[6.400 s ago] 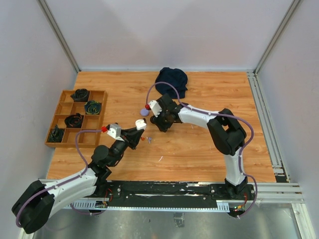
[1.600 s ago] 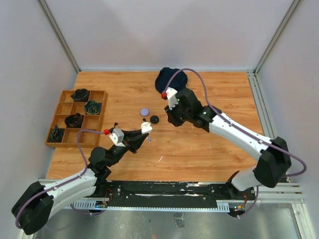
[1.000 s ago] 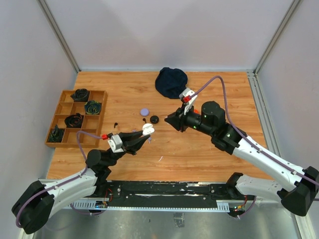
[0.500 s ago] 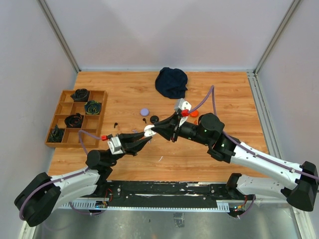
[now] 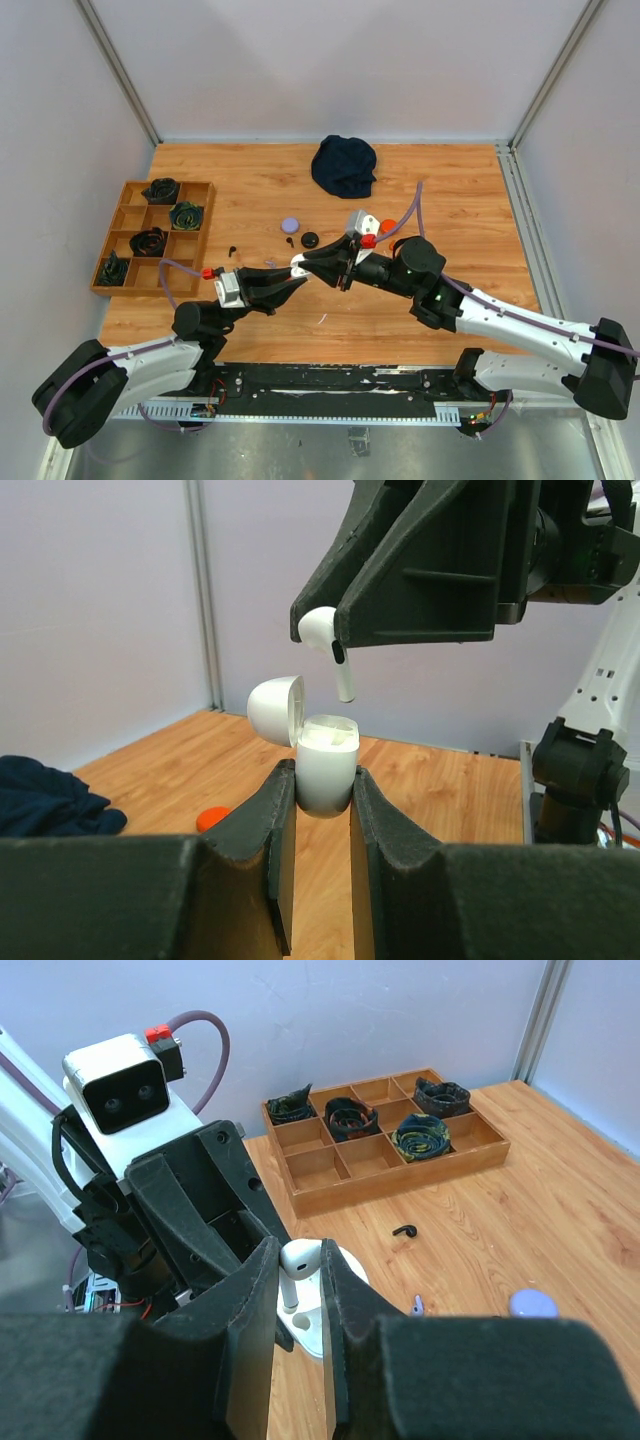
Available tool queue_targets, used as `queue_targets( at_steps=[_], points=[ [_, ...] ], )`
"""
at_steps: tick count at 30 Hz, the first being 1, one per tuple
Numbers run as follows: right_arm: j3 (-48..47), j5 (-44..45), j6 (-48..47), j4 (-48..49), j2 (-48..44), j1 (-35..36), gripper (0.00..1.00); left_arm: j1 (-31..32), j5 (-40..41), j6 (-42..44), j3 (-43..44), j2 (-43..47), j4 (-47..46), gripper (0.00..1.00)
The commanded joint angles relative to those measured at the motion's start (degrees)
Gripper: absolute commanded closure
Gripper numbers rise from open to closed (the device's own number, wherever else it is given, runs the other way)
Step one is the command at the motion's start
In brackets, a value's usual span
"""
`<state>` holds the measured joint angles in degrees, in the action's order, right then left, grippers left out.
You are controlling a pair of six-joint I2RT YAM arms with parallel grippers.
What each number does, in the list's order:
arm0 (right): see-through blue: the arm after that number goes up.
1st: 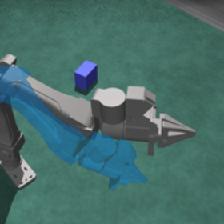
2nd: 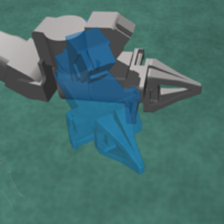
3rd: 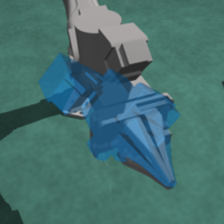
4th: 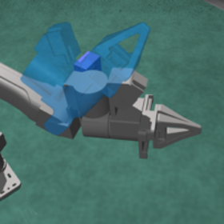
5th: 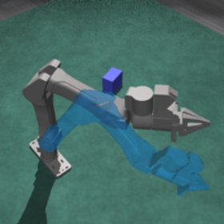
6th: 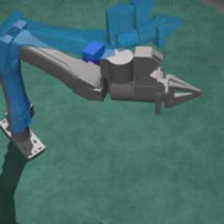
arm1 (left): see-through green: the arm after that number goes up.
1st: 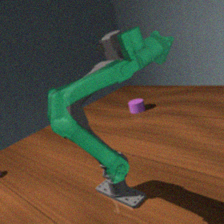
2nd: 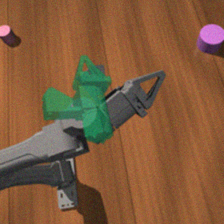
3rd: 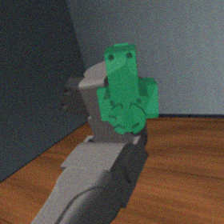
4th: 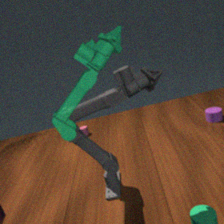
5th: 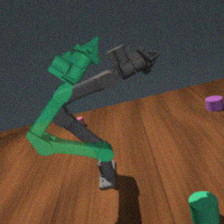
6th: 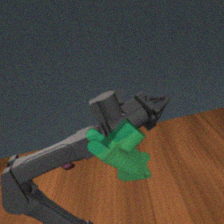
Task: Insert the wireless bluetooth earbuds into the charging case
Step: Place the earbud in the charging case.
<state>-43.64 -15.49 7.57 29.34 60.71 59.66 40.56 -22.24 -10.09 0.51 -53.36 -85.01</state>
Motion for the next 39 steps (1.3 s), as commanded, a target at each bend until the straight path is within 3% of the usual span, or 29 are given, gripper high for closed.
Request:
queue_targets(
  at_steps=[1, 39],
  points=[
    [0.3, -1.0, -1.7, 4.6, 0.3, 1.4, 0.80, -0.6, -1.0, -1.3, -2.3, 0.0, -3.7, 1.00],
    [3.8, 0.5, -3.8, 6.9, 0.5, 2.5, 0.78, -0.5, 0.2, -7.1, -2.6, -0.6, -10.9, 1.00]
  ],
)
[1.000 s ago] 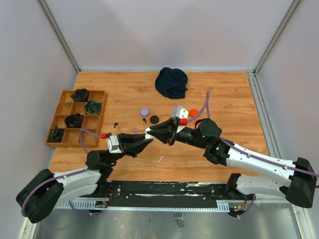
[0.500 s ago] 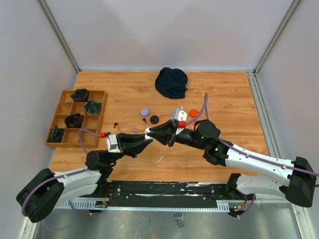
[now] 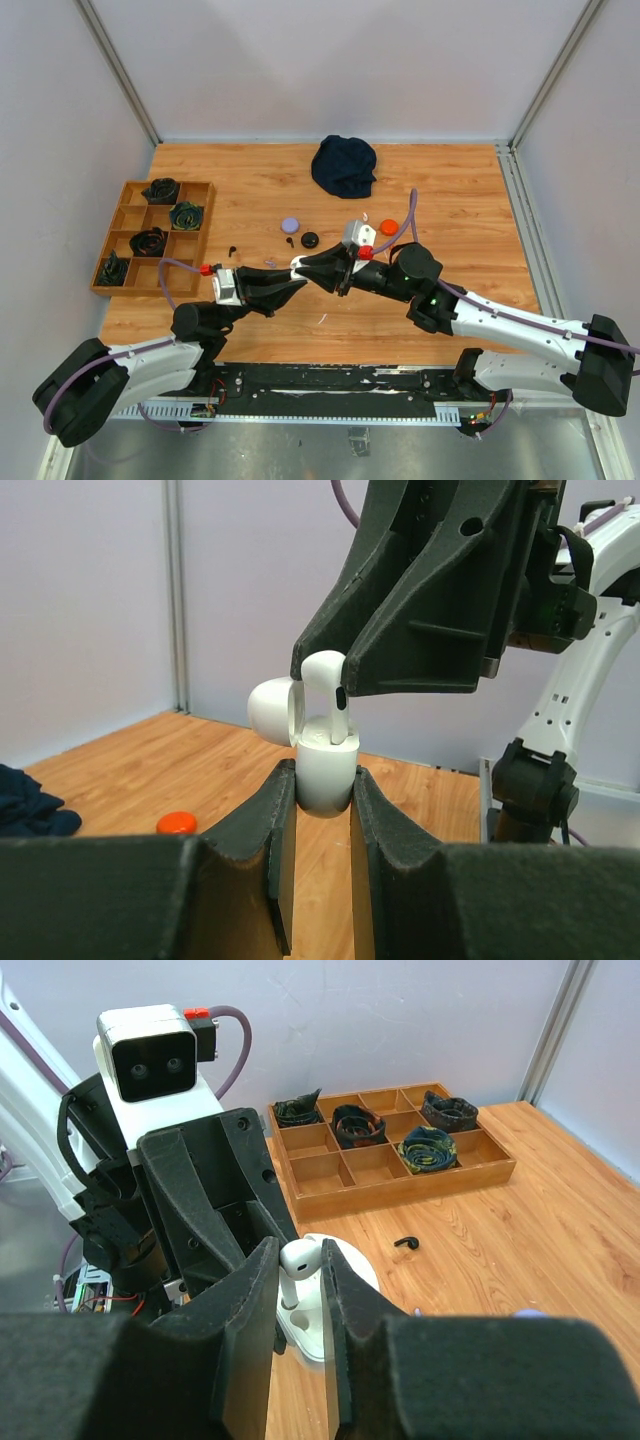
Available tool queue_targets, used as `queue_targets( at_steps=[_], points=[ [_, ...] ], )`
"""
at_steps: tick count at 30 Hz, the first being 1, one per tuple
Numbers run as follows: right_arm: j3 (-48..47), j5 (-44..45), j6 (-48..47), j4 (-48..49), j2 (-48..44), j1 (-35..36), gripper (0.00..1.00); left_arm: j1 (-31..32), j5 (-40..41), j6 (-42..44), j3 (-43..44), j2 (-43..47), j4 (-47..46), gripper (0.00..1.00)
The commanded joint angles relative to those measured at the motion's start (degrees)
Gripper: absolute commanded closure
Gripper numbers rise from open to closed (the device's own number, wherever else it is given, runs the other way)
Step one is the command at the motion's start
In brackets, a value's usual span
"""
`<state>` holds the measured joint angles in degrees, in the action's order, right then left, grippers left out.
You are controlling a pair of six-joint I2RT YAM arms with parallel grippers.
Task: Insert the wireless bluetooth earbuds into the charging case
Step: Place the earbud in the charging case.
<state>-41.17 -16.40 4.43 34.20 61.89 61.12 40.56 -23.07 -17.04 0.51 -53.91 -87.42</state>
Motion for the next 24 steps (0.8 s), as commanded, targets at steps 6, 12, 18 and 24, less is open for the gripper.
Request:
queue_targets(
  at_steps=[6, 12, 18, 24],
  points=[
    [2.1, 3.0, -0.1, 1.8, -1.4, 1.0, 0.77, -0.6, 0.8, -0.7, -2.9, -1.0, -10.9, 1.00],
    [2.4, 4.1, 0.4, 1.2, -1.6, 1.0, 0.75, -0.6, 0.5, -0.6, -3.0, -1.1, -11.3, 1.00],
    [1.9, 4.4, 0.4, -0.2, -1.6, 1.0, 0.70, -0.5, 0.1, -0.1, -3.2, -0.9, -11.3, 1.00],
    [1.8, 4.9, 0.4, -0.9, -1.8, 1.0, 0.67, -0.5, -0.4, 0.0, -3.3, -0.8, -11.0, 1.00]
  ],
)
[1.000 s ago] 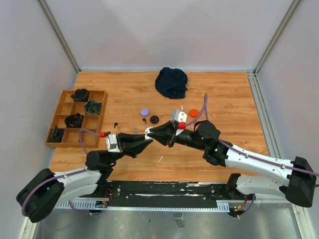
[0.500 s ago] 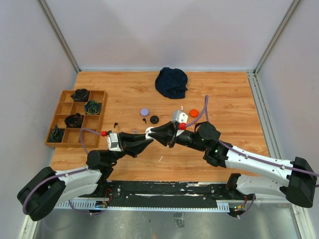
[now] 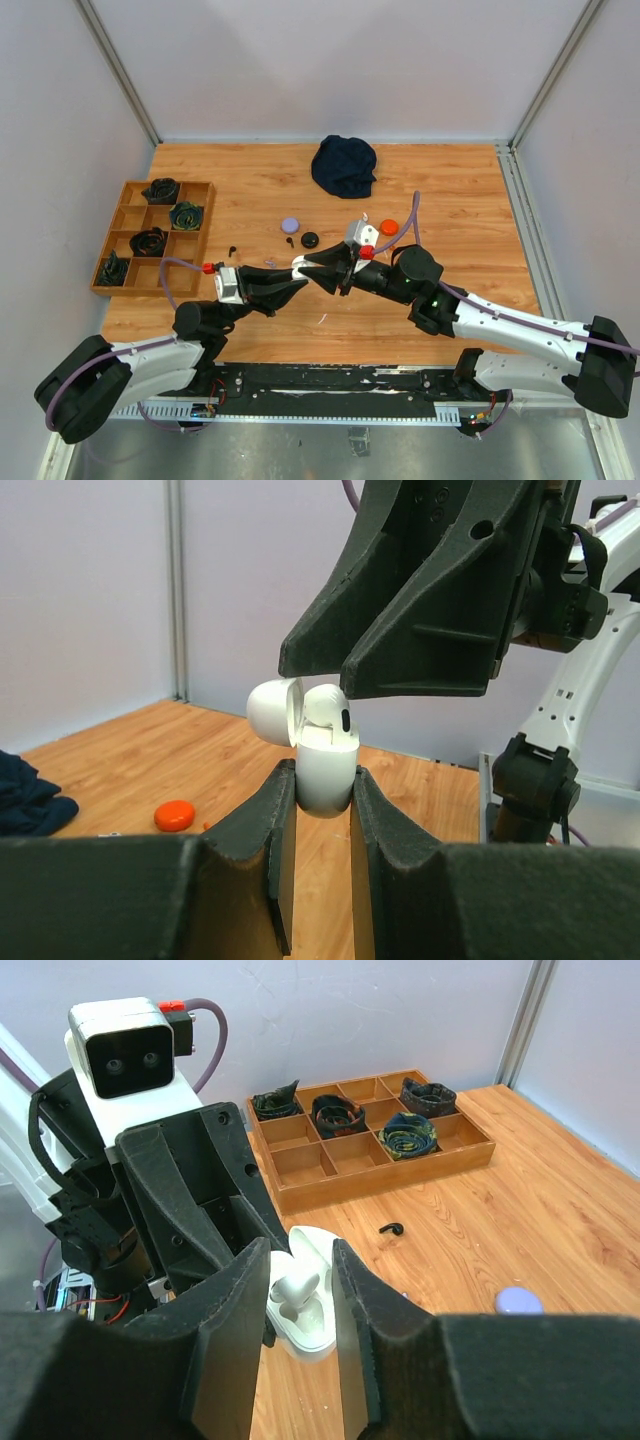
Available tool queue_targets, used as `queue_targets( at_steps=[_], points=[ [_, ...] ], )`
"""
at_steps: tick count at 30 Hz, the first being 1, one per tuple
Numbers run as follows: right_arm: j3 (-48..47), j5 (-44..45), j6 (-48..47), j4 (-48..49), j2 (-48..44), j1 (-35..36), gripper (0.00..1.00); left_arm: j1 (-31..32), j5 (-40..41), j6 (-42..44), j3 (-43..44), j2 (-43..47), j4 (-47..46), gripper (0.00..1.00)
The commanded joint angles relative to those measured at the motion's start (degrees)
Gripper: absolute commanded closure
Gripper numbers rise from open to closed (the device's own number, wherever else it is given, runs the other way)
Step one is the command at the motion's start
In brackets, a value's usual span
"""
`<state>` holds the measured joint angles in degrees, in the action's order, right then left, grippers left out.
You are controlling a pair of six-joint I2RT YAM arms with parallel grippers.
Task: Insert the wireless bluetooth earbuds into the charging case
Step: Place the earbud in the charging case.
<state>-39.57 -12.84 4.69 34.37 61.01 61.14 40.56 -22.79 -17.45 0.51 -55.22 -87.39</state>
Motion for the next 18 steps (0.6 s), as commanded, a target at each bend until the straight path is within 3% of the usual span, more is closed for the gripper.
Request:
queue_targets(
  at_steps=[1, 7, 18],
  points=[
    [-0.1, 1.3, 0.1, -1.4, -1.1, 1.0, 0.67, -0.5, -0.7, 0.6, -3.3, 0.5, -10.8, 1.00],
    [-4.7, 1.4, 0.1, -10.1, -3.3, 1.0, 0.62, -0.5, 0.3, 3.4, -3.5, 1.4, -7.0, 1.00],
    [-21.9, 1.6, 3.0, -42.9, 0.6, 1.0, 0.53, -0.5, 2.3, 9.1, -2.6, 6.8, 5.0, 1.00]
  ],
)
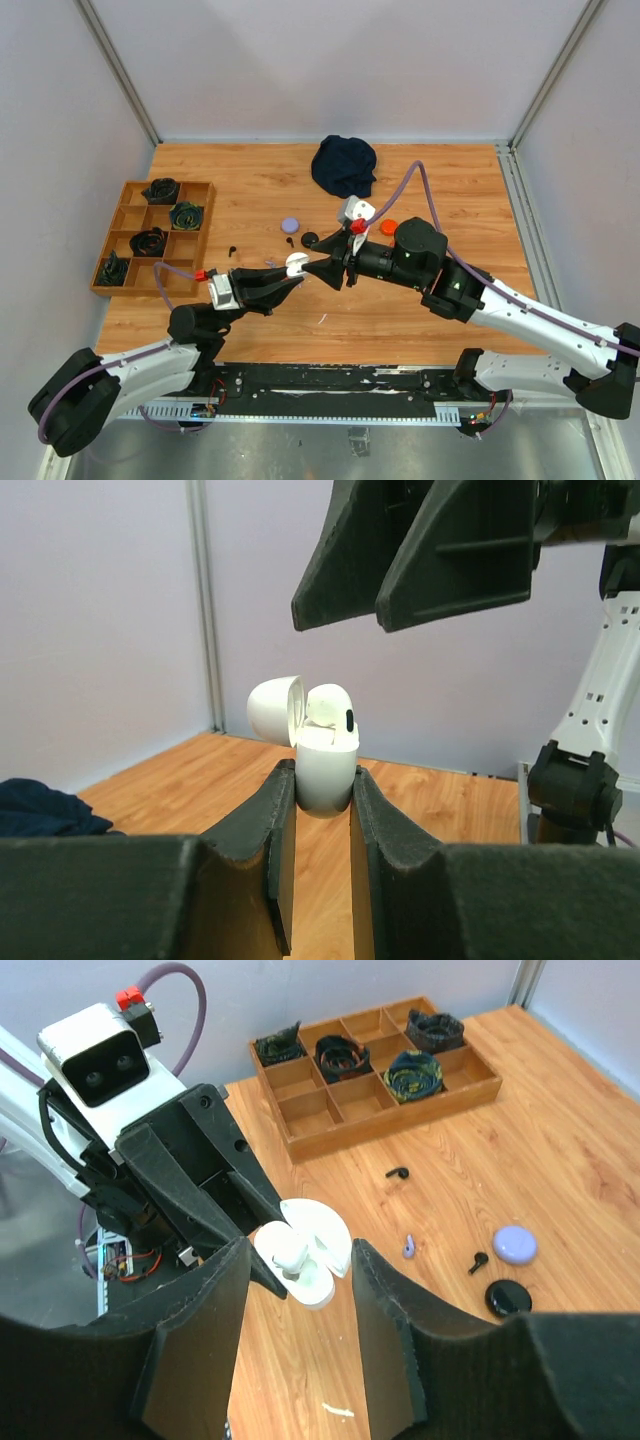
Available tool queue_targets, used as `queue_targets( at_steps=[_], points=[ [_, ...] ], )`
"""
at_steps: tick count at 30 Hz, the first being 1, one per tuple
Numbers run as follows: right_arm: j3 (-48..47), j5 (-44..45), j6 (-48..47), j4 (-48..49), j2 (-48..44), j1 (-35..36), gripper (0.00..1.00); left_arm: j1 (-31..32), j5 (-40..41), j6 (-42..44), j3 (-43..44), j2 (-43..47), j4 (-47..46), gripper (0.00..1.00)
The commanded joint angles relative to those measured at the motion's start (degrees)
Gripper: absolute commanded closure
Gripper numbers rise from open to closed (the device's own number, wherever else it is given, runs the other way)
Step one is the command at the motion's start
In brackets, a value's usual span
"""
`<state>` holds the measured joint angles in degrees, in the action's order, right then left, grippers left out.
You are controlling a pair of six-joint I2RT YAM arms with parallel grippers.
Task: Insert the wireless bluetooth earbuds into the charging case
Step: Place the earbud in the charging case.
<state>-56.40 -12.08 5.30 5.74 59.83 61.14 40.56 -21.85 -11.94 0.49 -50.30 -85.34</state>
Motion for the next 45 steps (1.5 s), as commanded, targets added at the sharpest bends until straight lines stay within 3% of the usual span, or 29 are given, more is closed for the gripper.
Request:
queue_targets(
  at_steps=[1, 12, 27, 45],
  points=[
    [-6.8, 0.8, 2.9, -16.2, 2.5, 1.0, 0.53, -0.6, 1.5, 4.2, -2.2, 2.3, 4.6, 1.00],
    [-16.6, 4.9, 8.1, -29.2, 8.8, 1.0, 0.56, -0.6, 1.7, 8.5, 0.4, 1.8, 9.4, 1.00],
    [-19.0, 8.3, 11.3, -29.3, 14.1, 0.7, 0.66, -0.5, 0.0, 8.2, 1.3, -1.1, 6.4, 1.00],
    [-20.4, -2.8, -1.1, -32.1, 13.9, 0.2, 0.81, -0.6, -6.3, 4.9, 2.2, -0.8, 6.0, 1.00]
  ],
)
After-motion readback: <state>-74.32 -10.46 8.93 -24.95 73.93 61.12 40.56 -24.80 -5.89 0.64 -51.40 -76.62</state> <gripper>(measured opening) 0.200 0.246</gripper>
